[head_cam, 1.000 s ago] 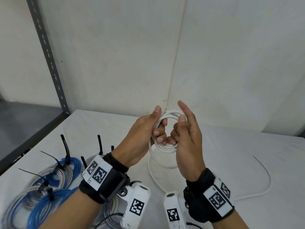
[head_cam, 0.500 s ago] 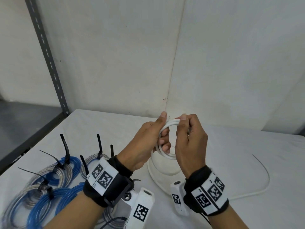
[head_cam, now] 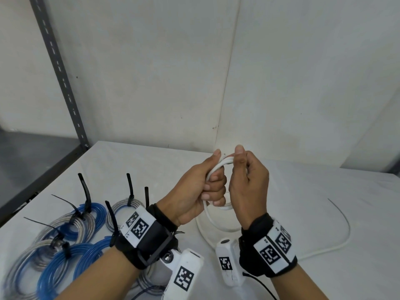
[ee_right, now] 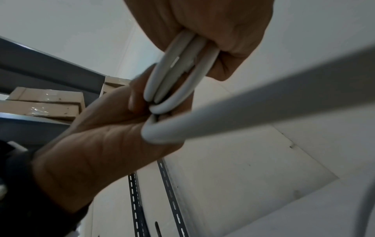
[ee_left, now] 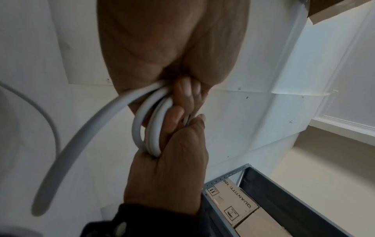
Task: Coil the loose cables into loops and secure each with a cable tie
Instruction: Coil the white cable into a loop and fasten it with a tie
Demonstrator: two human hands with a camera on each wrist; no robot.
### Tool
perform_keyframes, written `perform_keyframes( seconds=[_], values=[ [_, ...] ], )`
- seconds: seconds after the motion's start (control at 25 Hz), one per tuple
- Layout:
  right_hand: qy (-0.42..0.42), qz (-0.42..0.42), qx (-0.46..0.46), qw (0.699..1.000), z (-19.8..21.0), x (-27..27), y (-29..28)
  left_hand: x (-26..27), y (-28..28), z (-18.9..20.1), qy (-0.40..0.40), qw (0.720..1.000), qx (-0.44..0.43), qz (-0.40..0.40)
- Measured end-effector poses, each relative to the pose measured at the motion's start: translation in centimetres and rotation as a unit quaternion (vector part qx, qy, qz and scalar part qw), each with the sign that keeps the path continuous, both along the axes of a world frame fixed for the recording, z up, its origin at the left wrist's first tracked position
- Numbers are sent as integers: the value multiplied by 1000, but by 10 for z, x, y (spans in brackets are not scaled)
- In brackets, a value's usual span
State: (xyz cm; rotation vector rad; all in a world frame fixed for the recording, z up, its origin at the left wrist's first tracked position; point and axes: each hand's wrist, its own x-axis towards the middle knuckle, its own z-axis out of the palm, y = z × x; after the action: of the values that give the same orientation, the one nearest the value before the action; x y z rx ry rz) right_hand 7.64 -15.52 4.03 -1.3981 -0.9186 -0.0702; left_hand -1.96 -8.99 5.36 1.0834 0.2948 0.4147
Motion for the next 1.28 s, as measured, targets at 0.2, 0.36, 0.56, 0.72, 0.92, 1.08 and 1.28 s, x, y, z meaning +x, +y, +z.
perform_keyframes(
  seconds=[0.2,0.36,0.56,0.72,0.92,1.08,1.28],
  values=[
    [136,235,-90,958,4,2,-1,-8,21,14,-77,988,-66,117],
    [-87,334,-377,859,4,14,-6,-24,52,22,-109,976,-78,173],
    [-192,192,-350,896,16,64,-26,-56,86,34,-112,963,-20,242],
    [-134,0,-242,961,10,75,-18,-49,77,28,-86,973,16,212],
    [-18,-81,-135,987,7,55,1,-8,37,-1,13,984,127,123],
    [23,69,-94,993,13,23,3,-2,20,-10,68,957,250,129],
    [-104,123,-101,982,16,-8,-2,-6,17,-7,64,936,308,156]
  ],
)
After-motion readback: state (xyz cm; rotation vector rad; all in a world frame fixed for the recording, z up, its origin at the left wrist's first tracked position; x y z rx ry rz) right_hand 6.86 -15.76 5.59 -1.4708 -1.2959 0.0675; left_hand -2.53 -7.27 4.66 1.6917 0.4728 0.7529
